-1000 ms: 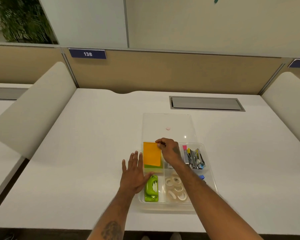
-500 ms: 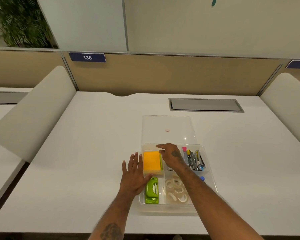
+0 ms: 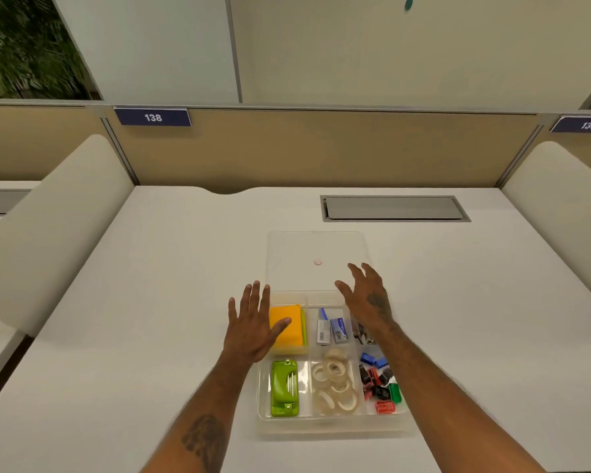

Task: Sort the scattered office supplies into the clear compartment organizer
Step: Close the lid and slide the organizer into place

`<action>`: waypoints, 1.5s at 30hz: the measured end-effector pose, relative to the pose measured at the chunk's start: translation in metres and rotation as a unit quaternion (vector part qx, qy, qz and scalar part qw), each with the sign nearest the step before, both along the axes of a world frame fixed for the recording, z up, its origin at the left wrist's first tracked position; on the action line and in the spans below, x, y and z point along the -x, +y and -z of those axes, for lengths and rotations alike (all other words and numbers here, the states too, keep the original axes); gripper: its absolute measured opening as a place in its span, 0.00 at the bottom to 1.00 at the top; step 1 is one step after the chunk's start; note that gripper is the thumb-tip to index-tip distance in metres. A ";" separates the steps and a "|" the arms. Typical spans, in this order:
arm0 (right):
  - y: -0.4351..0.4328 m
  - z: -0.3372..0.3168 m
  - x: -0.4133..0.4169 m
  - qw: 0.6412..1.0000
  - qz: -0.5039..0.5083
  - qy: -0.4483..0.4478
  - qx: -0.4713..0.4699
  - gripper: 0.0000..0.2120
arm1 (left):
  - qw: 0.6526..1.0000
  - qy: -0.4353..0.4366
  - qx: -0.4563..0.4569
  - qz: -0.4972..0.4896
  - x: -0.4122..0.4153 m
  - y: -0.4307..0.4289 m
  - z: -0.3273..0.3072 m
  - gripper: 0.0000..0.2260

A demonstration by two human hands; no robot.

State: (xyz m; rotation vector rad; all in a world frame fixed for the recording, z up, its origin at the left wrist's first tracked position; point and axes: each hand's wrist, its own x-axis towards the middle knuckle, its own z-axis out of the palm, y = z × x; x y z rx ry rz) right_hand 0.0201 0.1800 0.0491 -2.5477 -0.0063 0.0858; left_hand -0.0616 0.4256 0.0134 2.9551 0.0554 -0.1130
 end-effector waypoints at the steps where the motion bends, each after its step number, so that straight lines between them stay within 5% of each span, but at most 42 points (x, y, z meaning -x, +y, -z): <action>1: -0.006 0.001 -0.006 1.000 0.005 0.004 0.004 0.29 | 1.000 -0.001 0.000 -0.004 -0.006 -0.002 -0.001 0.39; 6: -0.028 0.007 -0.040 0.999 0.019 0.027 0.012 0.31 | 0.999 0.014 -0.007 -0.028 -0.039 -0.011 -0.005 0.40; 17: -0.060 0.029 -0.106 0.992 0.048 0.108 -0.044 0.32 | 0.977 0.076 0.140 -0.142 -0.110 -0.008 0.001 0.37; 28: -0.041 0.041 -0.138 0.971 0.105 0.182 -0.113 0.30 | 0.898 0.158 0.318 -0.261 -0.164 -0.015 0.001 0.35; 35: -0.034 0.029 -0.138 0.943 0.169 0.189 -0.216 0.30 | 0.813 0.137 0.472 -0.312 -0.173 -0.022 -0.018 0.40; 42: -0.048 -0.008 -0.129 0.920 0.220 0.125 -0.299 0.30 | 0.791 0.067 0.528 -0.303 -0.166 -0.019 -0.056 0.39; 45: -0.049 -0.027 -0.121 0.896 0.244 0.109 -0.356 0.28 | 0.749 0.032 0.590 -0.300 -0.157 -0.022 -0.076 0.40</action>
